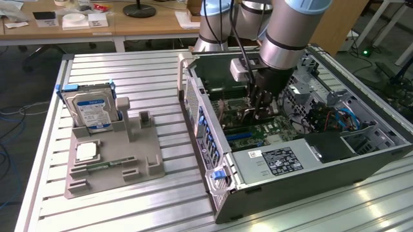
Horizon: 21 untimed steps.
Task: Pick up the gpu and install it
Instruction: 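Insert the gpu into the slot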
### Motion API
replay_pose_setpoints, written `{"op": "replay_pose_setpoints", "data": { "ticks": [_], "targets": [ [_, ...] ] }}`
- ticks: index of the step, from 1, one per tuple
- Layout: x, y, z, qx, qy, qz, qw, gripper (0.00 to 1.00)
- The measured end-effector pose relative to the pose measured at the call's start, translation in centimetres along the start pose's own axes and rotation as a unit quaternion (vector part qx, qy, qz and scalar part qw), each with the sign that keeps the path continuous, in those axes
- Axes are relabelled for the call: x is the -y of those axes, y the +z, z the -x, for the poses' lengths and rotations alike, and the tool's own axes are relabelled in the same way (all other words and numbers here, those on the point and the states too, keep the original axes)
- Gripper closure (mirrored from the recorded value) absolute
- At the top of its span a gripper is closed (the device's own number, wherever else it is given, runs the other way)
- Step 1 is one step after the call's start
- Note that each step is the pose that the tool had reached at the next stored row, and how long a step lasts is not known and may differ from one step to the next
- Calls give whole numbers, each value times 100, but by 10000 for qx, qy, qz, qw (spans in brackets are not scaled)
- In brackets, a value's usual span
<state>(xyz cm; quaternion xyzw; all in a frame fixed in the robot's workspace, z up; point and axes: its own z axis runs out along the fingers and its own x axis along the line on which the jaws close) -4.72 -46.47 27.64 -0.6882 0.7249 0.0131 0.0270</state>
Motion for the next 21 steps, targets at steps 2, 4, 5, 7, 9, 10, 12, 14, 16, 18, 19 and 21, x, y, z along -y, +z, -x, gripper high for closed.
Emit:
{"op": "replay_pose_setpoints", "data": {
  "ticks": [2, 4, 5, 7, 9, 10, 12, 14, 16, 18, 19, 21],
  "targets": [
    [-5, 15, -3, 0, -2, 0, 10000, 72],
    [-6, 27, -13, -2, -2, 1, 10000, 72],
    [-6, 34, -17, -3, -1, 1, 10000, 72],
    [-11, 48, -21, -4, 0, 1, 10000, 72],
    [-15, 57, -23, -9, -2, 2, 10000, 72],
    [-15, 63, -27, -18, -2, 2, 10000, 72],
    [-15, 79, -30, -37, -2, 1, 10000, 72],
    [-15, 85, -30, -41, -2, 1, 10000, 72],
    [-16, 91, -30, -41, -2, 1, 10000, 72],
    [-18, 98, -31, -39, -1, 2, 10000, 72],
    [-27, 102, -32, -40, -1, 4, 10000, 72],
    [-44, 118, -33, -40, -1, 9, 10000, 72]
  ]
}}
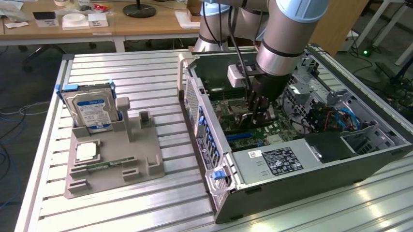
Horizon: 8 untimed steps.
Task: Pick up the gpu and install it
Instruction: 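Insert the gpu into the slot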
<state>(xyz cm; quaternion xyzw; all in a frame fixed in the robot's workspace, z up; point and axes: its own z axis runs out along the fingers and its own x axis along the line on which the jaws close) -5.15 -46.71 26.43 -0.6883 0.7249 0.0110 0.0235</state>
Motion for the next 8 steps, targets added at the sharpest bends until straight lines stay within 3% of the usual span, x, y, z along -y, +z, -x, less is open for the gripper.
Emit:
{"op": "replay_pose_setpoints", "data": {
  "ticks": [8],
  "targets": [
    [-34, 97, -8, -5, 0, 16, 10000, 72]
  ]
}}
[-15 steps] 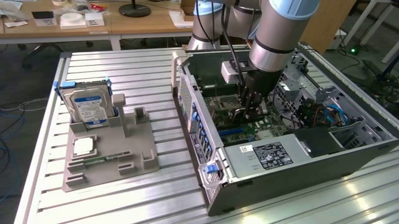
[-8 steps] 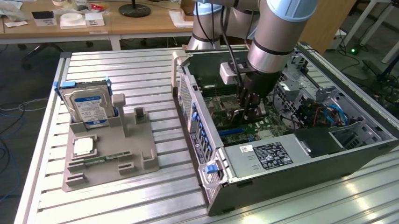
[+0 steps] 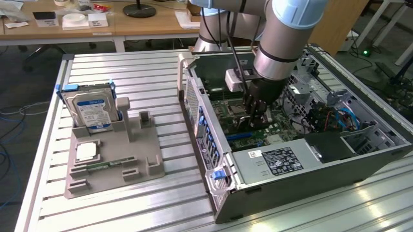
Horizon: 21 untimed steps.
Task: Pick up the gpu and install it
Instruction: 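Insert the gpu into the slot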
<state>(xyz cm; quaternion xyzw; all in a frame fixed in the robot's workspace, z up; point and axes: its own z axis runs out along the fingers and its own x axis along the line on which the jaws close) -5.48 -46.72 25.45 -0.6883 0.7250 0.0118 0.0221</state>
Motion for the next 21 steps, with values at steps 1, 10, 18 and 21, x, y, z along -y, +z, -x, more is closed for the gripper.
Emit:
{"op": "replay_pose_setpoints", "data": {
  "ticks": [1, 10, 18, 21],
  "targets": [
    [-3, 8, 0, 1, 0, 0, 10000, 72],
    [-26, 67, -4, -1, 0, 2, 10000, 72],
    [-35, 87, -5, 1, -1, 0, 10000, 72],
    [-36, 110, -7, 1, -1, 0, 10000, 72]
  ]
}}
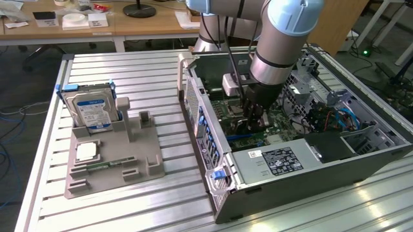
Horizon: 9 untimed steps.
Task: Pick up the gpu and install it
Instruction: 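Insert the gpu into the slot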
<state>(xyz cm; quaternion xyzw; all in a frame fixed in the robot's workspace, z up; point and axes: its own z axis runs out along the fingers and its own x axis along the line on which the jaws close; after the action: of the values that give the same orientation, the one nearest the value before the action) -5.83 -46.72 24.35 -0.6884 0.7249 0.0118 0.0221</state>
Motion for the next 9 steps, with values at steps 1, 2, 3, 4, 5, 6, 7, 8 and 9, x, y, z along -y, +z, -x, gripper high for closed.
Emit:
{"op": "replay_pose_setpoints", "data": {
  "ticks": [1, 2, 3, 4, 5, 6, 7, 8, 9],
  "targets": [
    [0, 10, 0, 0, 0, 0, 10000, 72],
    [-1, 18, -1, 0, 0, 0, 10000, 72],
    [-1, 25, -1, 0, 0, 0, 10000, 72],
    [-2, 29, -2, 0, 0, 0, 10000, 72],
    [-9, 32, -2, -1, 2, 0, 10000, 72],
    [-13, 38, -2, 0, 2, 0, 10000, 72],
    [-13, 46, -2, 1, 0, 0, 10000, 72],
    [-13, 53, -3, 0, 0, 0, 10000, 72],
    [-13, 63, -4, 0, 0, 0, 10000, 72]
  ]
}}
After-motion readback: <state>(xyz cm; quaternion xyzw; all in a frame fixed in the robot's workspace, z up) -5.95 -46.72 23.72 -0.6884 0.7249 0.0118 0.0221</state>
